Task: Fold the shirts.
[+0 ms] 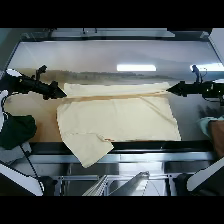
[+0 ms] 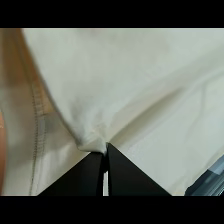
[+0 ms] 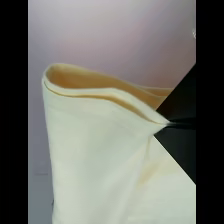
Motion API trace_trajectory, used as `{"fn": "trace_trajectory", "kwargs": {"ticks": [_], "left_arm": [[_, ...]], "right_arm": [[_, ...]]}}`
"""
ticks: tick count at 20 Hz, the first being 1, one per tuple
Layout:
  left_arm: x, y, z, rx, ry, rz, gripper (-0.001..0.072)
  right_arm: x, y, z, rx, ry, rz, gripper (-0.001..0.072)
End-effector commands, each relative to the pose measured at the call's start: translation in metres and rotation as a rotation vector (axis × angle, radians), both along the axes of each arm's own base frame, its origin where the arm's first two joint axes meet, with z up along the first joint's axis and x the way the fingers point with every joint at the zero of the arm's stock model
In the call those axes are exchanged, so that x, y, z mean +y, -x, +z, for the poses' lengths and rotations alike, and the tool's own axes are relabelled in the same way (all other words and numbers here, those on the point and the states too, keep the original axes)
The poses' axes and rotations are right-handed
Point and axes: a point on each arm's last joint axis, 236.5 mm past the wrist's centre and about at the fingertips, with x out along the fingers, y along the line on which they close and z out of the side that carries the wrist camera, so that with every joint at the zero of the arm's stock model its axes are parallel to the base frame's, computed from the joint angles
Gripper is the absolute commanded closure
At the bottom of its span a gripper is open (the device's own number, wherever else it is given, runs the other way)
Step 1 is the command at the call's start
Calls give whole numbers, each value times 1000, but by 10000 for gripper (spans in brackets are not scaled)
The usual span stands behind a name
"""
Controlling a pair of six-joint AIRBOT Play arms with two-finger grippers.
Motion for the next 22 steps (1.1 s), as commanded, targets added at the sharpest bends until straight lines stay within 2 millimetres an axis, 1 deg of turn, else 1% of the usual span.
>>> {"fn": "trace_trajectory", "kwargs": {"ticks": [1, 2, 6, 8, 12, 13, 14, 15, 16, 17, 18, 20, 21, 22], "left_arm": [[1, 1, -1, 2, -3, 2, 690], [2, 1, -2, 2, -7, 2, 690], [25, 7, -21, 44, -131, 10, 690], [23, 6, -20, 39, -127, 10, 689], [20, 0, -21, 13, -133, 9, 690], [17, -1, -21, 5, -135, 3, 688], [16, -2, -21, 2, -137, 4, 629], [14, -1, -21, 10, -135, 8, 350], [14, -1, -20, 14, -134, 9, 98], [16, 0, -16, 34, -129, 22, -1], [19, 1, -10, 51, -122, 28, -2], [23, 6, 12, 84, -103, 14, -1], [27, 8, 24, 101, -94, 8, 0], [31, 12, 36, 119, -87, 3, 0]], "right_arm": [[3, 10, -4, 26, 5, 35, 690], [1, 10, -7, 29, 13, 34, 689], [2, 15, -20, 74, 6, 32, 690], [6, 18, -21, 83, -11, 48, 690], [8, 13, -14, 46, -32, 48, 688], [11, 10, -9, 20, -45, 49, 623], [14, 6, -4, 5, -65, 41, 418], [15, 3, 0, -4, -78, 33, 290], [14, 3, 4, -6, -75, 30, 222], [11, 3, 10, -6, -67, 23, 212], [4, 4, 16, 6, -53, 6, 211], [-12, 12, 34, 3, -27, -1, 227], [-19, 19, 48, -5, -31, 3, 385], [-25, 29, 61, 6, -37, 16, 425]]}}
